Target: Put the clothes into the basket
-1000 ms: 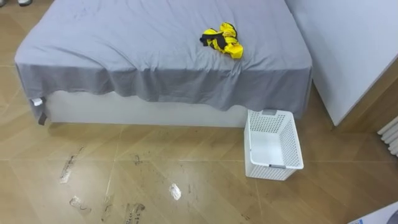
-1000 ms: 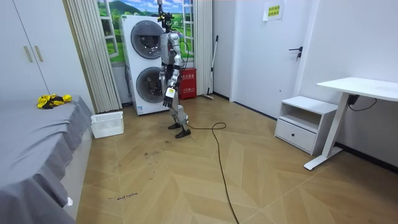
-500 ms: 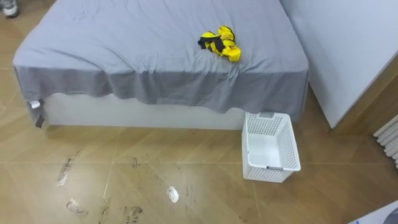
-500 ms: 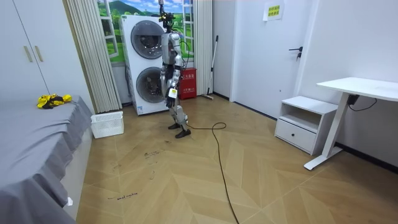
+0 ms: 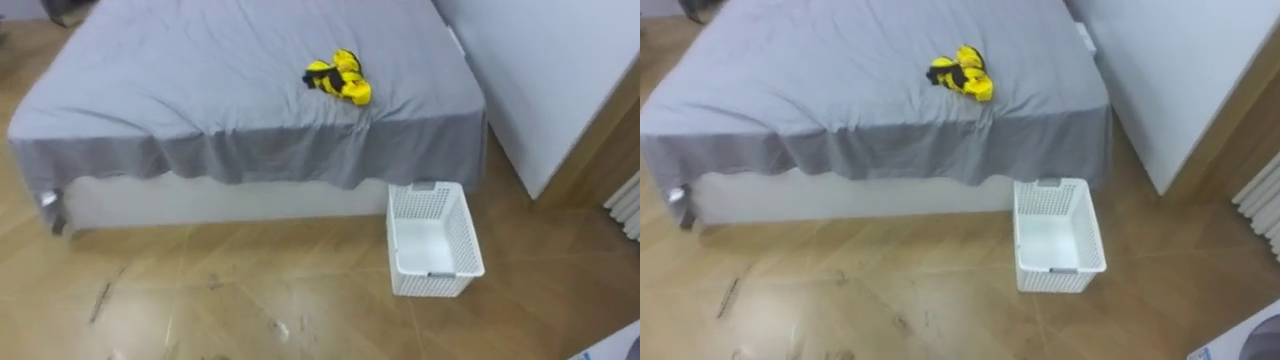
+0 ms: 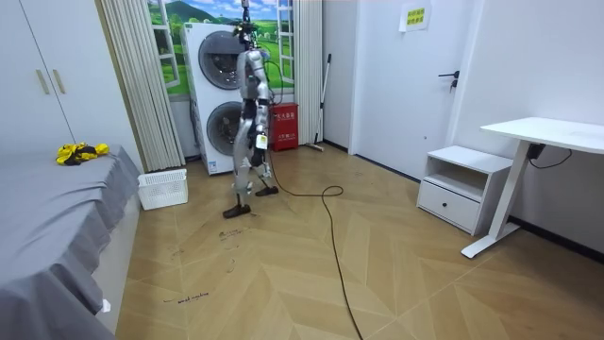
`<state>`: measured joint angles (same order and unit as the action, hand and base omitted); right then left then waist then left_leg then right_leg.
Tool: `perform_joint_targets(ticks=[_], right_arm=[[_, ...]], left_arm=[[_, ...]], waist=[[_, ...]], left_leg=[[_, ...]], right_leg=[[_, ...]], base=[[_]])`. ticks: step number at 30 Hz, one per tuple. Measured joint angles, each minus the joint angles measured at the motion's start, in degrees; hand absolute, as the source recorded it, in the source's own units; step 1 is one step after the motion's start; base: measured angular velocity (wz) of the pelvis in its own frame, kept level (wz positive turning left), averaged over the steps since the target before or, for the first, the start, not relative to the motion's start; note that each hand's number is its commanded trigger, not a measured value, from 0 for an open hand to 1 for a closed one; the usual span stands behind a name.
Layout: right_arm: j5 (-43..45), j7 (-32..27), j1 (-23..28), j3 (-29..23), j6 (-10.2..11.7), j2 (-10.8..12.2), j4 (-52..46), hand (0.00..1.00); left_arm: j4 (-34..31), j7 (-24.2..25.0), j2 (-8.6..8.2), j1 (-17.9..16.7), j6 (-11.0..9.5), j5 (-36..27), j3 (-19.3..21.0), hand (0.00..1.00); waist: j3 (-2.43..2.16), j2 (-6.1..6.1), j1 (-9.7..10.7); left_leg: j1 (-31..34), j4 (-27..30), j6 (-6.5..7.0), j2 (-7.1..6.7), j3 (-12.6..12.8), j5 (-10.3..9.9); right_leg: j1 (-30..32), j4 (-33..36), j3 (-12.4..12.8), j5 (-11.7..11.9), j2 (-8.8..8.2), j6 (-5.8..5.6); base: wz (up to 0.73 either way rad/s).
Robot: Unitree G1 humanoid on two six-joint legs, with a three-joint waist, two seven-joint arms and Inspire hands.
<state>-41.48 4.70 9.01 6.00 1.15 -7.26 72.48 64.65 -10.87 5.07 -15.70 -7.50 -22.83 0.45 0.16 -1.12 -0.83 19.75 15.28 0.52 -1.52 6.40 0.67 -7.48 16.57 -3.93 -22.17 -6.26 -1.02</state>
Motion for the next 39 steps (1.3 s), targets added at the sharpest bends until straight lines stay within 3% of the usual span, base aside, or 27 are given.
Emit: perform_joint_targets(ticks=[1,2,3,5,6,7,9,10,11,12,13,14,16,18,20,21,23,25,27,28,29,31,32,36,37,38,39], right_arm=[[0.1,0.1,0.1,-1.3,0.0,0.0,-0.4,0.0],[0.6,0.3,-0.1,-2.5,0.1,0.0,-0.8,0.0],[0.9,0.5,-0.1,-2.9,0.1,0.0,-0.9,0.0],[1.3,0.6,-0.5,-3.5,0.8,0.3,-2.2,0.0],[1.2,0.8,-0.4,-3.5,0.9,0.4,-2.9,0.0],[0.8,1.1,-0.7,-3.4,1.3,0.5,-4.5,0.0],[0.8,1.3,-1.1,-3.1,2.0,0.7,-6.5,0.0],[1.3,1.3,-1.9,-3.1,2.1,0.7,-8.4,0.0],[1.7,1.7,-3.0,-3.0,2.3,0.8,-10.3,0.0],[1.9,1.8,-3.5,-3.0,2.4,0.8,-11.7,0.0],[2.0,1.8,-4.3,-2.9,2.5,0.8,-15.0,0.0],[2.3,1.9,-5.7,-2.9,2.6,0.8,-17.5,0.0],[2.5,2.4,-6.6,-2.8,3.3,0.9,-20.3,0.0],[2.7,2.4,-6.7,-2.7,3.7,1.1,-21.7,0.0],[3.1,2.2,-6.7,-2.9,4.5,0.7,-22.7,0.0],[3.2,2.1,-6.7,-2.8,4.6,0.7,-23.4,0.0],[3.3,1.7,-6.2,-2.7,5.5,0.7,-29.5,0.0],[3.1,1.7,-6.3,-2.7,5.7,0.7,-33.4,0.0],[3.6,1.7,-6.3,-2.6,6.2,0.5,-35.3,0.0],[3.8,1.7,-6.2,-2.5,6.4,0.5,-36.1,0.0],[3.7,1.7,-5.9,-2.1,6.6,0.3,-37.2,0.0],[3.6,1.4,-5.8,-2.2,7.4,0.2,-37.3,0.0],[3.5,0.9,-5.8,-2.2,7.5,0.2,-37.4,0.0],[3.0,-1.0,-5.1,-2.3,7.5,-0.4,-40.0,0.0],[3.2,-1.5,-5.1,-2.3,7.5,-0.6,-40.9,0.0],[3.4,-1.8,-5.0,-2.0,7.5,-0.5,-41.5,0.0],[3.4,-2.0,-4.8,-2.0,7.5,-0.5,-42.0,0.0]], left_arm=[[-0.1,0.1,-0.48,0.3,-0.1,0.0,0.2,0.0],[0.0,0.2,-0.36,0.4,-0.2,0.0,0.6,0.0],[0.0,0.3,-0.24,0.6,-0.3,0.0,0.6,0.0],[0.1,0.4,0.44,0.8,-0.8,0.0,0.5,0.0],[0.1,0.4,0.54,0.9,-1.3,0.0,0.6,0.0],[-0.1,0.4,0.6,1.2,-2.0,0.0,0.4,0.0],[-0.1,0.3,0.61,2.0,-2.6,0.0,-0.2,0.0],[-0.1,0.3,0.61,2.8,-2.7,1.0,-0.8,0.0],[-0.7,0.3,0.7,4.1,-2.8,3.0,-0.9,0.0],[-0.7,0.3,0.71,4.9,-2.9,4.0,-0.8,0.0],[-0.8,0.3,0.78,6.3,-3.0,5.8,-1.1,0.0],[-1.4,0.3,0.84,7.5,-3.0,7.4,-1.5,0.0],[-2.8,0.3,0.85,8.0,-3.1,7.5,-3.2,0.0],[-2.9,0.4,0.86,8.7,-3.2,7.3,-5.5,0.0],[-2.8,0.8,-0.02,8.2,-3.0,8.7,-6.4,0.0],[-2.9,1.0,0.0,7.9,-3.0,9.3,-6.4,0.0],[-3.0,1.3,0.15,6.2,-2.9,9.9,-6.3,0.0],[-2.7,1.4,0.48,5.2,-2.8,9.8,-6.2,0.0],[-2.9,1.4,1.07,4.1,-2.8,9.9,-6.0,0.0],[-3.6,1.3,1.52,2.9,-2.8,9.9,-6.0,0.0],[-4.2,1.3,1.71,1.8,-2.9,9.5,-5.7,0.0],[-4.6,1.3,1.85,1.6,-2.9,7.6,-5.6,0.0],[-5.0,1.3,2.14,1.9,-3.2,6.9,-5.3,0.0],[-6.9,1.0,2.16,1.7,-4.0,6.5,-4.6,0.0],[-6.9,1.0,2.21,2.0,-4.3,6.0,-4.5,0.0],[-6.8,1.0,2.17,1.5,-4.3,5.9,-3.9,0.0],[-6.7,1.0,2.22,1.3,-4.3,6.0,-3.5,0.0]], waist=[[-0.16,-0.65,0.4],[-0.72,-1.36,0.5],[-0.4,-1.26,0.3],[-0.11,-1.47,0.1],[0.04,-1.62,-0.2],[0.22,-1.76,-0.6],[0.39,-1.59,-1.2],[0.42,-0.95,-1.3],[0.38,-0.66,-1.3],[0.48,-0.54,-1.4],[0.87,0.02,-1.5],[1.25,0.92,-1.3],[1.62,1.77,-1.1],[1.34,1.49,-0.8],[0.58,1.89,-0.1],[-0.1,1.57,-0.2],[-0.13,3.43,-1.2],[-0.13,4.49,-0.8],[0.02,4.22,-0.5],[0.03,3.98,-0.3],[0.23,3.69,0.5],[0.55,2.79,1.2],[0.93,2.04,1.1],[0.87,1.64,-0.7],[0.64,1.72,-1.1],[0.01,1.23,-1.7],[-0.43,1.07,-1.7]], left_leg=[[1.5,1.6,1.36,-1.45,1.8,0.3],[2.2,4.3,4.52,-2.24,4.1,-1.9],[2.7,6.5,5.36,-2.55,4.6,-3.5],[1.2,11.5,6.5,-3.68,5.6,-9.4],[0.1,11.8,6.68,-3.98,5.9,-10.6],[-2.4,11.6,7.02,-4.53,6.2,-12.4],[-7.0,9.5,7.37,-5.16,5.9,-13.9],[-9.8,7.7,7.54,-5.25,5.2,-14.5],[-12.0,5.7,7.67,-5.25,4.9,-14.8],[-13.0,4.9,7.65,-5.17,4.7,-14.8],[-14.4,3.9,7.55,-4.32,4.1,-15.3],[-15.2,3.9,7.21,-3.06,3.6,-16.2],[-17.1,3.5,6.46,-1.62,2.1,-17.5],[-20.6,1.3,5.69,-1.24,0.4,-18.4],[-25.2,-0.4,4.34,-0.15,-2.6,-20.4],[-25.9,-0.6,3.82,0.26,-3.0,-20.8],[-27.3,1.2,0.42,3.31,-2.9,-22.9],[-28.7,3.3,-0.75,5.27,-2.0,-23.1],[-27.2,11.5,-2.79,6.84,-1.1,-21.9],[-25.2,19.2,-5.35,8.18,-0.3,-19.8],[-22.5,26.3,-5.77,9.79,-0.5,-17.1],[-18.7,31.3,-5.42,10.82,-0.2,-17.2],[-16.2,30.7,-5.02,10.8,-0.4,-17.6],[-10.1,16.9,-4.73,10.02,0.4,-18.9],[-8.5,11.4,-3.95,9.51,0.5,-16.8],[-8.7,9.2,-2.7,8.68,0.5,-13.6],[-9.6,7.7,-2.43,8.14,0.7,-13.3]], right_leg=[[-0.1,-0.1,-0.2,-1.1,-1.89,-1.36],[-0.4,-1.0,-0.1,-1.4,-3.23,-2.69],[-0.7,-1.4,0.9,-1.1,-3.47,-3.07],[-2.3,1.5,3.6,-0.2,-5.06,-3.76],[-2.0,4.3,3.7,-0.1,-5.56,-3.97],[-0.4,11.5,3.8,1.3,-6.28,-4.75],[3.8,24.5,3.8,8.1,-6.82,-4.6],[7.5,32.3,3.6,15.0,-6.84,-3.62],[12.1,39.1,2.9,15.1,-6.63,-2.76],[14.9,41.5,2.0,13.3,-6.31,-2.1],[20.0,42.6,0.5,9.2,-4.2,-0.27],[24.9,39.7,-1.2,6.5,-1.39,0.54],[29.7,28.2,-3.8,5.8,2.06,0.63],[30.3,11.7,-4.8,9.1,3.88,0.69],[29.2,-0.1,-6.6,20.2,4.52,2.71],[28.6,-0.6,-7.2,22.3,4.93,4.42],[26.5,1.7,-9.6,23.6,7.31,7.11],[25.6,5.4,-10.8,19.4,8.59,7.95],[23.1,6.7,-11.7,15.9,8.9,8.22],[20.6,5.9,-11.6,14.2,9.4,8.46],[18.3,5.0,-11.9,12.9,9.52,8.64],[15.2,2.8,-12.0,12.2,9.51,8.67],[13.1,0.9,-12.0,12.3,9.31,8.6],[10.8,-1.7,-9.9,12.2,9.26,7.99],[10.6,-1.8,-8.7,12.1,9.15,7.53],[10.6,-1.8,-6.9,11.9,8.94,6.78],[10.5,-2.1,-6.6,11.9,8.65,6.39]], base=[[0.15],[0.09],[-0.03],[-0.13],[-0.19],[-0.14],[-0.07],[-0.05],[-0.08],[0.0],[0.1],[0.12],[0.27],[0.45],[0.55],[0.27],[-0.03],[0.08],[0.2],[0.17],[0.21],[0.24],[0.14],[-0.25],[-0.55],[-0.51],[-0.35]])
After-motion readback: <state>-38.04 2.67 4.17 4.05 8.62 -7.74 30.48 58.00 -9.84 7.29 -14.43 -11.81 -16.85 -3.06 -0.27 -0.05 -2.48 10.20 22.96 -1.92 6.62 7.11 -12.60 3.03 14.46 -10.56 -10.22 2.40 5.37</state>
